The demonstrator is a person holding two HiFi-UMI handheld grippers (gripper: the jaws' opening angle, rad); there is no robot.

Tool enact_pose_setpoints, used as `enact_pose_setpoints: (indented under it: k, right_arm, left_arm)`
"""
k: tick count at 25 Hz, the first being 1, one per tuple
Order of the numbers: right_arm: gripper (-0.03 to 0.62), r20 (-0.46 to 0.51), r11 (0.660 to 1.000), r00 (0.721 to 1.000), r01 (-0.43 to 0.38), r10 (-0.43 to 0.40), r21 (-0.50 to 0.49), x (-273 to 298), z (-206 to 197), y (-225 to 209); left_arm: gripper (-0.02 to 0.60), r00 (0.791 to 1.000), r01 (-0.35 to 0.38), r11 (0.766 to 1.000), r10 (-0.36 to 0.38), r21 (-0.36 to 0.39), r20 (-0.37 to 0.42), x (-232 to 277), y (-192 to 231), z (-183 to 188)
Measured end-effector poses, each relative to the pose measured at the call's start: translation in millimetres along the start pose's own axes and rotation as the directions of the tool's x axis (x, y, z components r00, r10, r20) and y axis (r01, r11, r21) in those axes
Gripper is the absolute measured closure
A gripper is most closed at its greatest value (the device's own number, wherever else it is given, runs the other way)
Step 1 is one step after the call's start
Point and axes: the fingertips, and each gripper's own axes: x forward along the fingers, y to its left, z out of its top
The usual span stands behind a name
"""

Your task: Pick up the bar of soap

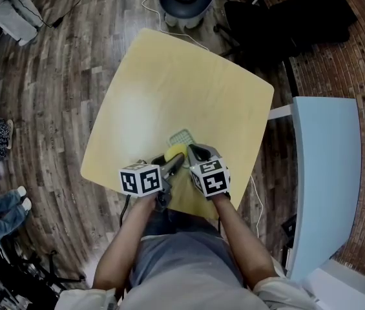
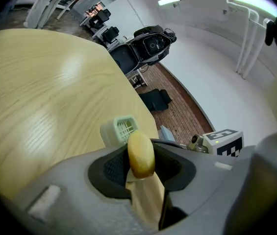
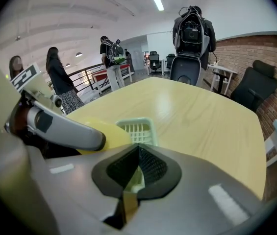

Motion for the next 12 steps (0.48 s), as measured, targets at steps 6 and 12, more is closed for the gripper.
enact_pose_setpoints:
  k: [6,12]
  right_arm:
    - [0.591,0.0,1.0,1.0,-0.012,0.012,-0.004,-0.5,-0.5,1.9]
    - [0.591,0.005,1.0,1.0,-0.012,0.012,-0.003,-2.2,-1.1,1.1]
  left_arm:
    - [0.468,0.999,0.007,0.999,-0.006,-0.036,0.033,-2.5,3.5,0.7]
    - [0.469,0.998,0.023,1.0,-0.022,-0.017,0.059,-4.2,-1.3,2.7]
